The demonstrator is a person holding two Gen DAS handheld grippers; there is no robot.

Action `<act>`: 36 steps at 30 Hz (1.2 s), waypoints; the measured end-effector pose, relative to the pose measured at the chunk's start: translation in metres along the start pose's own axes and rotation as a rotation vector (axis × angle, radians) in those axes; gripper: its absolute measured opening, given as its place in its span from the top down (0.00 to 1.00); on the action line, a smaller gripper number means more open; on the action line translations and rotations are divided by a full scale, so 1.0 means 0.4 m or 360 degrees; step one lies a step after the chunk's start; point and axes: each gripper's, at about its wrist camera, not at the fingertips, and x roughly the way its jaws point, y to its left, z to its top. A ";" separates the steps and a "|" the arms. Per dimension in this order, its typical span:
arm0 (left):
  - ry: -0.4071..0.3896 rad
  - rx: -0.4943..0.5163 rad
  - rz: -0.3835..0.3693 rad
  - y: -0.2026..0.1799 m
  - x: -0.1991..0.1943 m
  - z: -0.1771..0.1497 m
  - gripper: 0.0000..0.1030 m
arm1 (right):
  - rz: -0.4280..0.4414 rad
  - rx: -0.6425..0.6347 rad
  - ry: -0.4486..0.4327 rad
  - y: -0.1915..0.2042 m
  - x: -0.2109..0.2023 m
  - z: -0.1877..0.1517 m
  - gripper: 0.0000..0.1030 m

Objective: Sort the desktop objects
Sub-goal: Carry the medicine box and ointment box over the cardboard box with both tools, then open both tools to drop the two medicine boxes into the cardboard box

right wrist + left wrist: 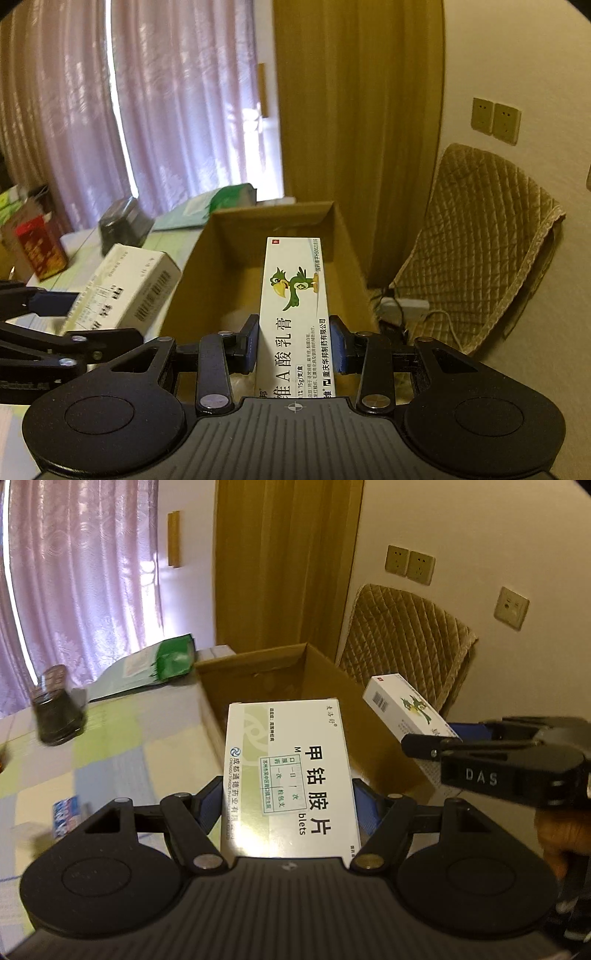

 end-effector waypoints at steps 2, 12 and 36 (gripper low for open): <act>0.0010 -0.0010 0.0008 -0.008 0.045 0.025 0.34 | -0.0006 0.0022 0.0007 -0.021 0.030 0.017 0.64; 0.0080 0.0020 0.0050 -0.024 0.180 0.059 0.34 | 0.0008 0.0049 0.0084 -0.050 0.124 0.016 0.64; 0.0029 -0.0015 0.0098 0.017 0.168 0.023 0.30 | -0.0005 0.0044 0.0155 -0.066 0.174 -0.019 0.64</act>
